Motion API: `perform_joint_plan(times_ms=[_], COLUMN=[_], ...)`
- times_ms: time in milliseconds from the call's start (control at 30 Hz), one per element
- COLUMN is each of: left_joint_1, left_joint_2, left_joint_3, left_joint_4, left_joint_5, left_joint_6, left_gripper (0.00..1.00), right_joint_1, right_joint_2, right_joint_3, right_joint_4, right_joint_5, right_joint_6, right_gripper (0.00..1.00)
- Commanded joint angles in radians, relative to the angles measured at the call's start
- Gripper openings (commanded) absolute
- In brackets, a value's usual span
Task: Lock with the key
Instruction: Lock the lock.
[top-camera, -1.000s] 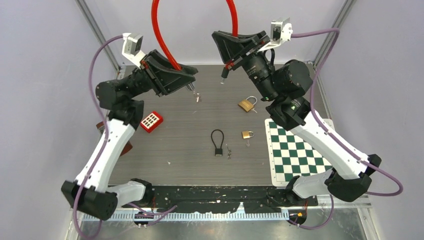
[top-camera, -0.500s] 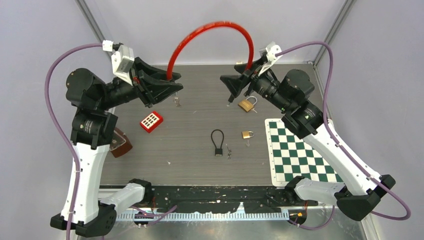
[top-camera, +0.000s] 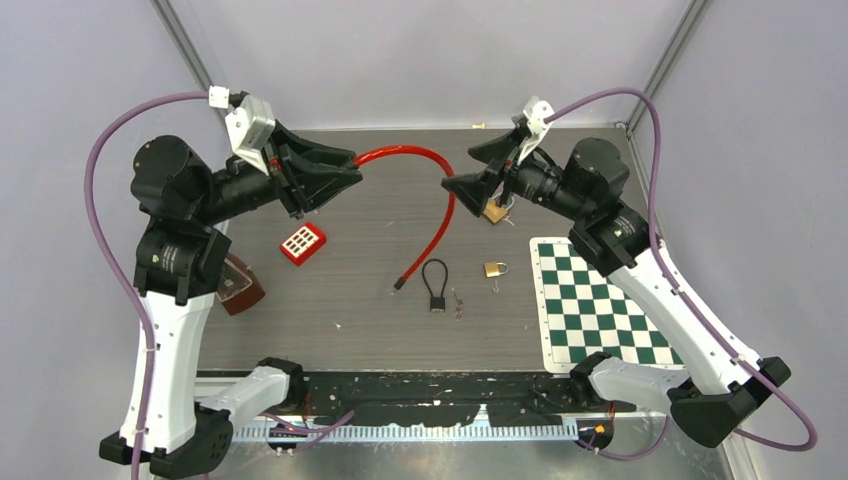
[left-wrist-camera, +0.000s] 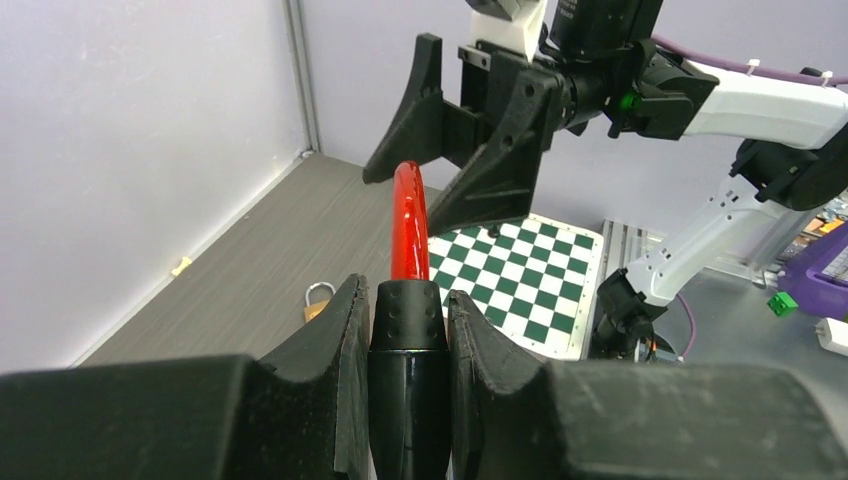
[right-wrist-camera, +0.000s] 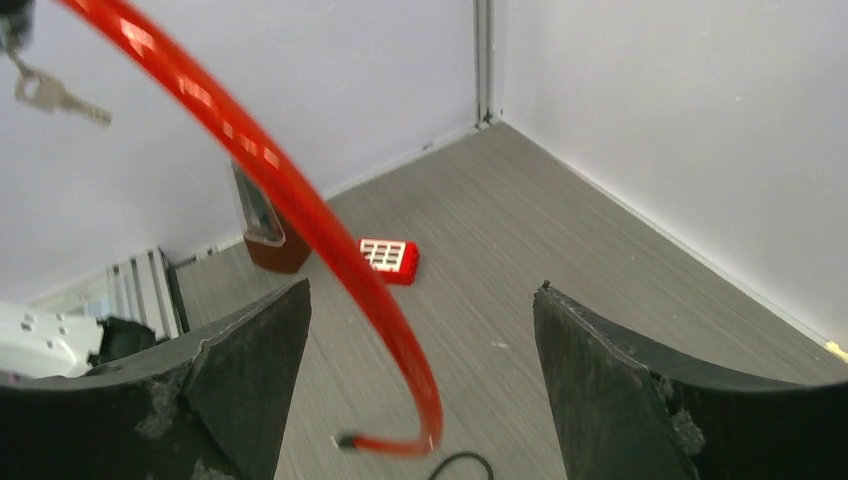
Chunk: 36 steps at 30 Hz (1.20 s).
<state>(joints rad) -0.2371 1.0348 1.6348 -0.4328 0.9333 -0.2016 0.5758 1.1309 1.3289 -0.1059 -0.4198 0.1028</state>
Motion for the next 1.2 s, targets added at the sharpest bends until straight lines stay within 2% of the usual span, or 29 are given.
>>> perform_joint_plan(times_ms=[0,133,233,367,500,633,733,833,1167], left_joint_1=[0.005,0.005,0.005,0.005,0.005,0.005,0.005,0.005,0.005], left_joint_2=[-0.032,-0.041,-0.041,-0.036,-0.028,-0.026,-0.025,-0.025,-0.016], left_joint_3=[0.045,0.021,0.014,0.015,0.013,0.012,0.013,0.013,-0.013], left_joint_4=[0.064,0.063,0.071,0.1,0.127,0.148,0.151,0.153,0.201], left_joint_5=[-0.035,-0.04,-0.057,-0.059,-0.051,-0.051,-0.053,-0.06,-0.068], left_joint_6=[-0.001,0.004,-0.003,-0.022,-0.049,-0.065,-0.067,-0.069,-0.12], left_gripper=[0.0,0.0,0.0,0.0,0.0,0.0,0.0,0.0,0.0], right_joint_1=[-0.007,-0.008,-0.005,-0.002,-0.002,-0.003,-0.002,-0.002,-0.001], right_joint_2=[-0.035,-0.031,-0.033,-0.001,0.021,0.04,0.065,0.082,0.149], right_joint_3=[-0.051,-0.158,-0.262,-0.446,-0.55,-0.588,-0.604,-0.62,-0.654], right_joint_4=[-0.098,-0.032,0.163,0.392,0.537,0.576,0.603,0.62,0.698], right_joint_5=[-0.08,-0.131,-0.15,-0.072,0.049,0.123,0.116,0.083,0.004], right_joint_6=[-0.092,-0.071,0.0,0.067,0.086,0.093,0.111,0.128,0.181], right_gripper=[0.89,0.89,0.88,0.84,0.78,0.74,0.63,0.58,0.59])
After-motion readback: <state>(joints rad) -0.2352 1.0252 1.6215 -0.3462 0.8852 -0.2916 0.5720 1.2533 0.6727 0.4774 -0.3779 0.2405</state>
